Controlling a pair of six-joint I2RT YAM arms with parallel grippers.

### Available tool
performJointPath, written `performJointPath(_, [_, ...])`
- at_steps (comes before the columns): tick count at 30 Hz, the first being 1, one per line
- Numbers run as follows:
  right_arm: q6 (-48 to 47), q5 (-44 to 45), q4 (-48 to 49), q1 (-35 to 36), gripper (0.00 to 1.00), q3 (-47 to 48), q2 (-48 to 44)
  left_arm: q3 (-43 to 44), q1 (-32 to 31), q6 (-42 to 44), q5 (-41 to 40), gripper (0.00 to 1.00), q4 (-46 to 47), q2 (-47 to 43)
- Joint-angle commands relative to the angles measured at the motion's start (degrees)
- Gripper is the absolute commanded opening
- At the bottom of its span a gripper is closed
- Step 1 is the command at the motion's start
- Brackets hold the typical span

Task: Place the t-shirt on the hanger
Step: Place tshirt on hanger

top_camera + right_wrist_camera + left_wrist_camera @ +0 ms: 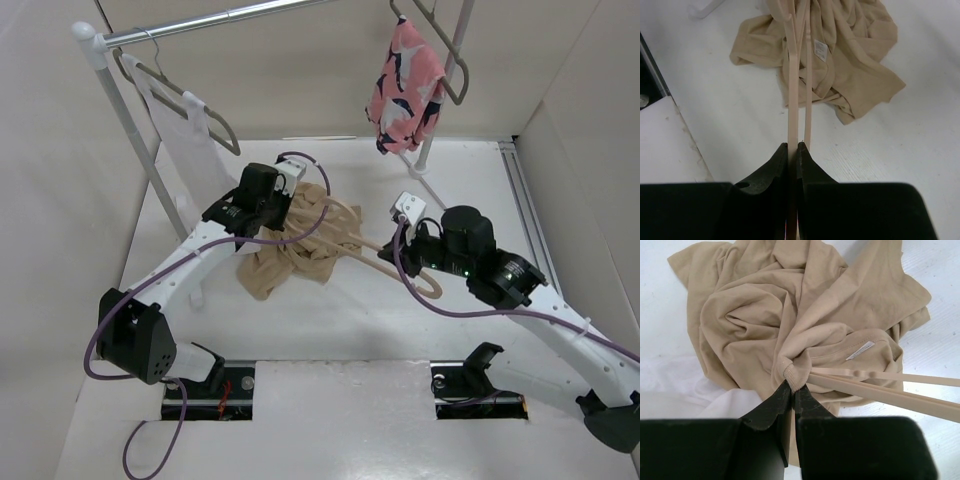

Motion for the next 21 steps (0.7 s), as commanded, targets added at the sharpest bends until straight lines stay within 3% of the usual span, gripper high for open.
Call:
performJointPath(1, [0.0, -5.2, 8.2, 0.4, 0.0, 0.4, -0.9, 3.1, -0.2, -0.1, 2.2, 0.0, 0.3, -0.4])
performJointPath(12, [1.0, -11.9, 5.5, 0.4, 0.0, -2.8, -4.2, 6.6, -0.2, 1.5, 1.0, 0.0, -1.1, 0.6])
performJointPath(21, [3.7, -9.4, 15.9, 0.4, 0.0, -5.3, -3.1, 15.4, -2.2, 0.2, 7.8, 0.0, -9.9, 0.6])
